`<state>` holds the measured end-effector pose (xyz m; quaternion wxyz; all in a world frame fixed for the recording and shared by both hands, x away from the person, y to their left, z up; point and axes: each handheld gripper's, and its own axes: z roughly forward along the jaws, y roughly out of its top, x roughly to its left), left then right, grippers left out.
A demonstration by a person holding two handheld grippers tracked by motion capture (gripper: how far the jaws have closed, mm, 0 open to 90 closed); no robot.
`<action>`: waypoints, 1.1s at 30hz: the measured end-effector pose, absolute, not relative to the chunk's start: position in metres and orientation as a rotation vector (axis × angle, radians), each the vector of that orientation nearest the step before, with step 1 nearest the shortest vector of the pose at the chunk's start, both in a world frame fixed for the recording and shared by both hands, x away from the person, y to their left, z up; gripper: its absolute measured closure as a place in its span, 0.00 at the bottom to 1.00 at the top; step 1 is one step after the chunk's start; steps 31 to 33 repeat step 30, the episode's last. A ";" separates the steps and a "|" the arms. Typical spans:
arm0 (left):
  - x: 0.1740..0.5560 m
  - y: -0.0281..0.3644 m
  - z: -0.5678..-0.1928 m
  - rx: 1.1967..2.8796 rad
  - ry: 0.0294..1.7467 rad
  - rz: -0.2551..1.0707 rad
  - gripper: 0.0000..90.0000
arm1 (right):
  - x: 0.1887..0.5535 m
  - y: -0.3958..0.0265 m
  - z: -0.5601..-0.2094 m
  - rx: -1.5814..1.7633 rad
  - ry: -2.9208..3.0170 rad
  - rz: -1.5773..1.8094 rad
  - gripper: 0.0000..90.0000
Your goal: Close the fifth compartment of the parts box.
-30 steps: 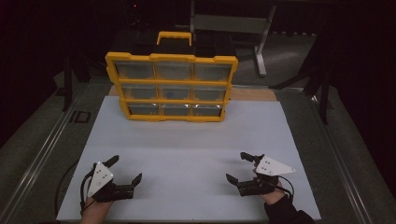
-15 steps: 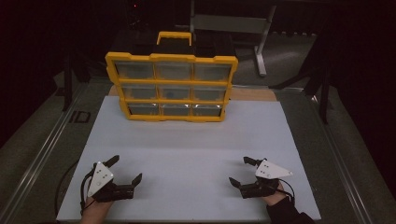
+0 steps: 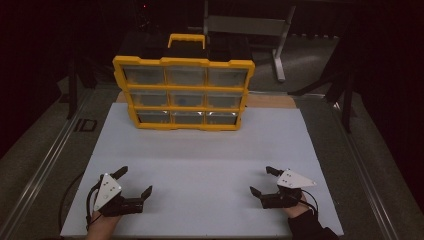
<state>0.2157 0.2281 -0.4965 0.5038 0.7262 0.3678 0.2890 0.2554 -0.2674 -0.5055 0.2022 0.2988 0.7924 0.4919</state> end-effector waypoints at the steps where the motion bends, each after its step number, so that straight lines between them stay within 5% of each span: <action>1: 0.216 0.228 -0.497 1.753 0.889 0.697 0.00 | 0.256 -0.267 -0.506 0.837 2.211 1.377 0.09; 33: 0.216 0.228 -0.497 1.753 0.887 0.697 0.00 | 0.255 -0.264 -0.505 0.832 2.212 1.365 0.09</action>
